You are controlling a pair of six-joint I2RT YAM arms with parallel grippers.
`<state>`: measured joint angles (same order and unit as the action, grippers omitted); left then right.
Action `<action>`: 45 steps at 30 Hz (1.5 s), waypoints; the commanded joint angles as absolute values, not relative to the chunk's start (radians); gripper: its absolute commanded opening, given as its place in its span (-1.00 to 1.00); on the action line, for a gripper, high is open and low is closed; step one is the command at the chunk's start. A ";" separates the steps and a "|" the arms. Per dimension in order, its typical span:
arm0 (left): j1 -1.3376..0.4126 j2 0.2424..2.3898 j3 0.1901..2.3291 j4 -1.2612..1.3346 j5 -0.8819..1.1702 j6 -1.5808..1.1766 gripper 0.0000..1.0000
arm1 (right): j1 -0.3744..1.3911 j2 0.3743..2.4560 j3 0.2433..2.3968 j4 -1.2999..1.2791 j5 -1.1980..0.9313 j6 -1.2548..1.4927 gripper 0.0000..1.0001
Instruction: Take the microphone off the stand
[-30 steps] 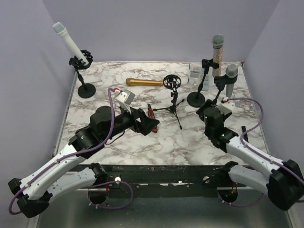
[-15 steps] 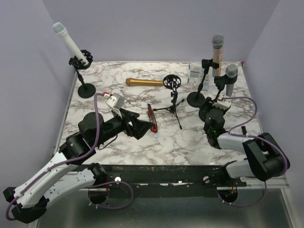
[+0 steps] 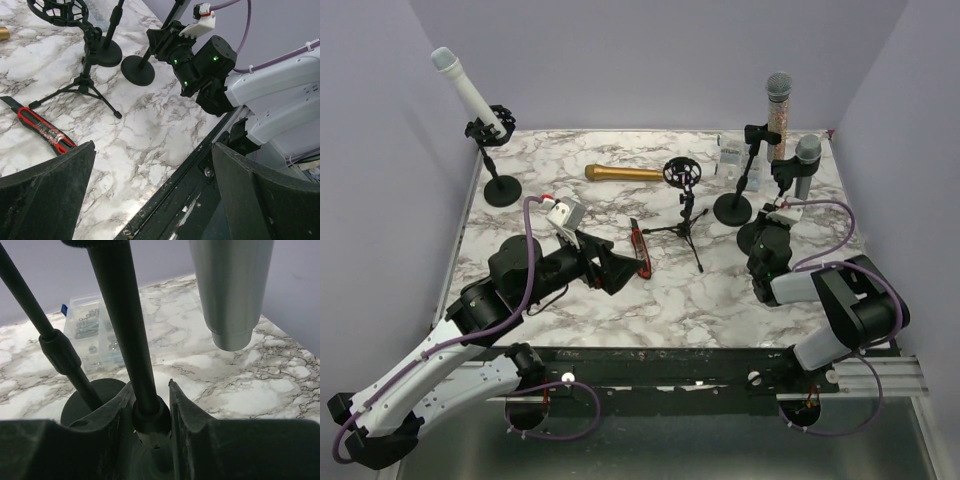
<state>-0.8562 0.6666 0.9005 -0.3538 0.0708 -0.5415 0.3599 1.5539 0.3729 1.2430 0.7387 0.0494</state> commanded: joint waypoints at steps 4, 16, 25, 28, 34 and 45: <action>-0.850 0.665 0.883 -0.342 0.065 -0.529 0.97 | 0.357 1.424 0.326 1.189 0.678 0.081 -0.59; -0.847 0.679 0.838 -0.269 0.093 -0.547 0.97 | 0.445 0.982 0.311 0.424 0.655 0.414 -0.98; -0.845 0.688 0.817 -0.224 0.113 -0.573 0.97 | 0.722 1.029 0.388 0.237 0.923 0.453 -0.99; -0.845 0.681 0.816 -0.222 0.118 -0.580 0.98 | 0.727 1.058 0.408 0.218 0.932 0.474 -0.92; -0.845 0.656 0.807 -0.235 0.107 -0.584 0.97 | 0.732 1.024 0.404 0.195 0.899 0.472 -0.30; -0.845 0.722 0.850 -0.203 0.133 -0.578 0.98 | 0.735 0.884 0.480 -0.125 0.737 0.673 0.32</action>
<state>-0.8501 0.6945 0.8169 -0.2398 0.0948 -0.5739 0.7296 0.9497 0.4278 0.0399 0.8150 0.5705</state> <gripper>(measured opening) 0.983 0.637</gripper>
